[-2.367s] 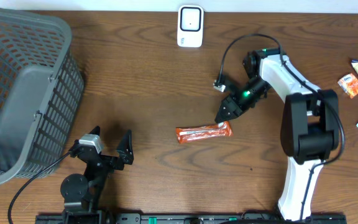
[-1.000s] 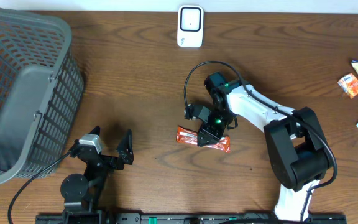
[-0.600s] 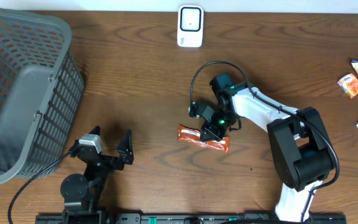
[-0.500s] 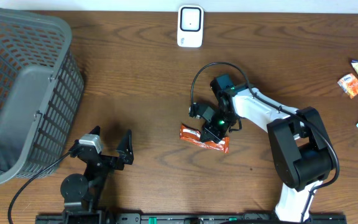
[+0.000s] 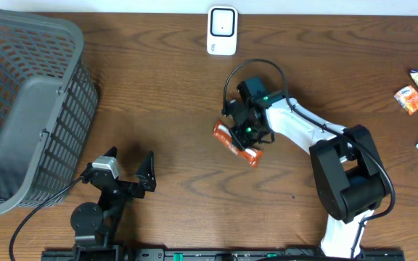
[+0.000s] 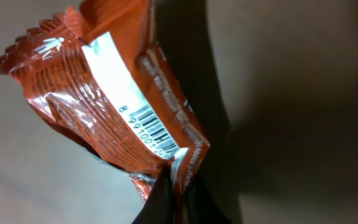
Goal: Scan the item barcode
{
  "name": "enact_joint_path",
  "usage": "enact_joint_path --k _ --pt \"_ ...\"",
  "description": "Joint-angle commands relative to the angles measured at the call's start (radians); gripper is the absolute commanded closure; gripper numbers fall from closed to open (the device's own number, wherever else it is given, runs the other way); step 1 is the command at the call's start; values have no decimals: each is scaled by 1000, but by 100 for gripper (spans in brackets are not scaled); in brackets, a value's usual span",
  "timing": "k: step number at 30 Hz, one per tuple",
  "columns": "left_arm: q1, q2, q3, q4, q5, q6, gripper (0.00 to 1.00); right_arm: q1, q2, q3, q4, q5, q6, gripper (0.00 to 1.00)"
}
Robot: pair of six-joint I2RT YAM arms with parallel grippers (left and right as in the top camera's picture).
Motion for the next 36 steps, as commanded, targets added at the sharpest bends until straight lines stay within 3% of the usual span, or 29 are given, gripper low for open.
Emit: enact_joint_path --k 1,3,4,5,6,7,10,17,21,25,36 --pt "5 0 -28 -12 16 2 2 -14 106 -35 8 370 96 99" --pt "5 0 -28 -12 16 2 2 -13 95 -24 0 370 122 99" --pt "5 0 -28 -12 16 2 2 -14 87 -19 -8 369 137 90" --pt "5 0 -28 -12 16 2 2 -14 78 -13 -19 368 152 66" --pt "5 0 -28 -12 16 2 2 -14 64 -6 -32 361 156 34" --pt "5 0 -28 -12 16 2 2 -15 50 0 -45 351 156 22" --pt "5 0 -28 -12 16 2 2 -32 -15 13 -85 286 156 2" --pt "5 0 -28 -12 16 2 2 -97 -51 -23 -89 135 148 1" --pt "5 0 -28 -12 16 2 2 -114 4 -80 -100 -2 21 2" --pt "5 0 -28 -12 16 2 2 -112 58 -114 -136 -16 -10 7" --pt "5 0 -28 -12 16 2 2 -105 83 -154 -181 -16 -81 46"
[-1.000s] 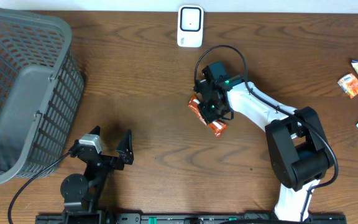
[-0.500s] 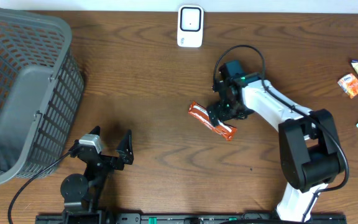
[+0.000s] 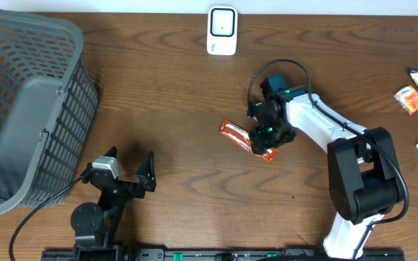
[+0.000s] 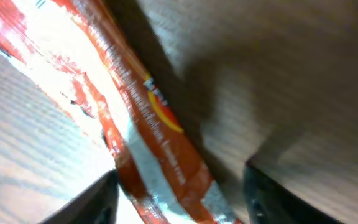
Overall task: Scan the item barcode
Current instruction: 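Lift the red bar and turn its barcode toward the scanner, then hold the red bar up in front of the white scanner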
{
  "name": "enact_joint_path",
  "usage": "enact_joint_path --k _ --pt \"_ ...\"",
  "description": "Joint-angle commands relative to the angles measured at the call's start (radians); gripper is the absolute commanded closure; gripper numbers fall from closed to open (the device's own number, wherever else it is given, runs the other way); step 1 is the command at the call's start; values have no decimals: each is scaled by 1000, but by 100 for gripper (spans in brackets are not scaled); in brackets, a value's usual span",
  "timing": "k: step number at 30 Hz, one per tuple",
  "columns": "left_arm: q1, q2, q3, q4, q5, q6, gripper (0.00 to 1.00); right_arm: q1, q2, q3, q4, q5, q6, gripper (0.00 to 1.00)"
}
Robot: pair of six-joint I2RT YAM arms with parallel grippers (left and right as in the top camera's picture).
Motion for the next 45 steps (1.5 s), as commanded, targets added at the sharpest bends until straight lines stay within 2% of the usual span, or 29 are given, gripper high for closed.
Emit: enact_joint_path --k 1,2,3,4,5,14,18,22,27,34,45 --pt "5 0 -28 -12 16 2 2 19 125 -129 36 -69 -36 49" --pt "5 0 -28 -12 16 2 2 26 125 -145 57 -69 -37 54" --pt "5 0 -28 -12 16 2 2 33 125 -164 84 -69 -37 64" --pt "5 0 -28 -12 16 2 2 41 125 -182 110 -69 -37 78" --pt "5 0 -28 -12 16 2 2 48 125 -196 131 -69 -35 99" --pt "5 0 -28 -12 16 2 2 48 113 -113 98 -77 3 99" --pt "5 0 -28 -12 16 2 2 41 46 -43 56 -136 2 99" --pt "5 0 -28 -12 16 2 2 50 -95 -34 120 -192 2 99" --pt "5 0 -28 -12 16 2 2 100 -273 -34 171 -99 -65 99" --pt "5 0 -28 -12 16 2 2 198 -503 -34 133 -76 -194 99" --pt "5 0 -28 -12 16 2 2 288 -747 -34 23 -75 -252 99"
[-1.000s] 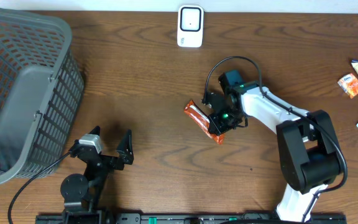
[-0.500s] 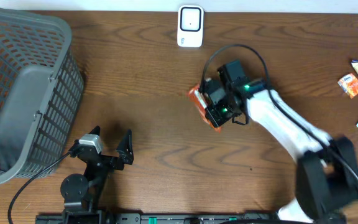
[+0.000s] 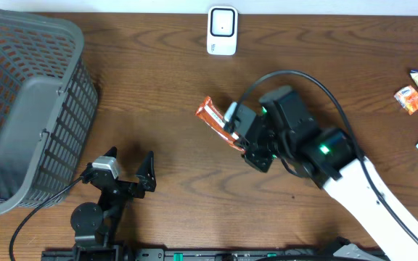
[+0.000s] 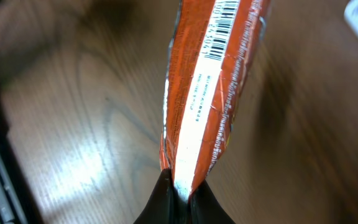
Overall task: Scan the item barcode
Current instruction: 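Hold the red bar up in front of the white scanner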
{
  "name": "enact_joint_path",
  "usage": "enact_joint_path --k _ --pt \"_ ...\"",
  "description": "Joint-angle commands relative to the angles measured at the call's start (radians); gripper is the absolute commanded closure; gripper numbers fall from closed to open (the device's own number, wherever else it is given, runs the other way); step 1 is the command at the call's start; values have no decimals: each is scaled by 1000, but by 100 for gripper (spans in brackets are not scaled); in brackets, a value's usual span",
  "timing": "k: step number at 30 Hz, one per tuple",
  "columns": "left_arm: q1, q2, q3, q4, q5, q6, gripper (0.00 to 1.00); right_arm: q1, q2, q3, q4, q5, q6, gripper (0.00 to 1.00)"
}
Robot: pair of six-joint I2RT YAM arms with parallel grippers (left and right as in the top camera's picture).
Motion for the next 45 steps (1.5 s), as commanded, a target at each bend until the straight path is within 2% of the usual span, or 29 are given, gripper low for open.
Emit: enact_joint_path --k 1,12,16,20,23,32,36,39,45 --pt "5 0 -28 -12 16 2 2 24 -74 8 -4 2 -34 99" --pt "5 0 -28 -12 16 2 2 26 -105 6 4 8 -34 99" --pt "5 0 -28 -12 16 2 2 26 -60 -8 84 126 -34 99" --pt "5 0 -28 -12 16 2 2 26 56 -19 216 307 -39 99" --pt "5 0 -28 -12 16 2 2 21 172 -19 337 406 -99 99" --pt "5 0 -28 -12 16 2 2 -97 412 -19 701 448 -46 99" --pt "5 0 -28 -12 16 2 2 -172 486 -19 954 541 -100 99" --pt "5 0 -28 -12 16 2 2 -213 541 -18 1130 545 -195 99" --pt "5 0 -28 -12 16 2 2 -234 670 19 1369 608 -288 99"
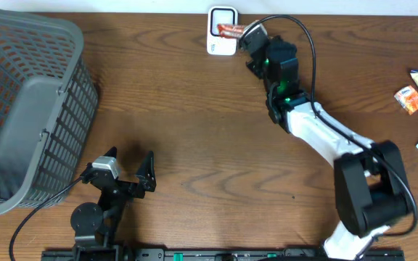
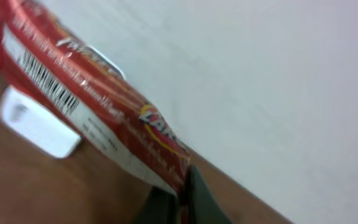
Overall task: Scan the item barcode
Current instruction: 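Hold the red bar up in front of the white scanner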
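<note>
My right gripper (image 1: pixel 249 32) is shut on one end of an orange-red snack wrapper (image 1: pixel 231 30), held over the white barcode scanner (image 1: pixel 220 40) at the table's far edge. In the right wrist view the snack wrapper (image 2: pixel 86 106) runs up to the left from the right gripper (image 2: pixel 180 194), its white strip with the barcode showing, and the scanner (image 2: pixel 36 124) lies just below it. My left gripper (image 1: pixel 128 168) stands open at the near left with nothing between its fingers.
A grey plastic basket (image 1: pixel 27 109) fills the left side of the table. Several small packaged items lie at the right edge. A white wall (image 2: pixel 260 74) rises behind the table's far edge.
My right gripper, still shut on the wrapper, has moved from above the table's middle to the far edge, and the wrapper now hangs over the scanner. The left arm has not moved.
My right gripper held the wrapper above mid-table, barcode visible. Then its jaws stood open, the wrapper lying on the table between them. After that it gripped the wrapper by one end, lifted above the table, and now holds it at the scanner.
</note>
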{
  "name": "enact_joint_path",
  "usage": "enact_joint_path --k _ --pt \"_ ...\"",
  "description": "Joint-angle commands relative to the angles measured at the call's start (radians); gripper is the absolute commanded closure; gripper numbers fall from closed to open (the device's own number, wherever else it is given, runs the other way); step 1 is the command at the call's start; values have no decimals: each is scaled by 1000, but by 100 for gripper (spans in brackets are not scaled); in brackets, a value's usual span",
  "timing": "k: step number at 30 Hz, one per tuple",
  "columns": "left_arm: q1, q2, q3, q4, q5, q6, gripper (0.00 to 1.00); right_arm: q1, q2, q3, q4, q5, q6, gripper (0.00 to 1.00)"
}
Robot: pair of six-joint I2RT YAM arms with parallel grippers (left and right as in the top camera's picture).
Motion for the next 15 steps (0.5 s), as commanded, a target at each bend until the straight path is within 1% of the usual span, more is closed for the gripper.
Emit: enact_joint_path --k 1,4,7,12,15 --pt "5 0 -28 -12 16 2 2 3 95 64 64 69 -98 99" --pt "5 0 -28 -12 16 2 2 3 200 181 122 155 -171 99" --pt "5 0 -28 -12 16 2 2 -2 311 344 180 258 -181 99" --pt "5 0 -28 -12 16 2 2 -2 436 598 163 293 -182 99" --pt "5 0 -28 -12 16 2 2 5 473 681 79 277 -234 99"
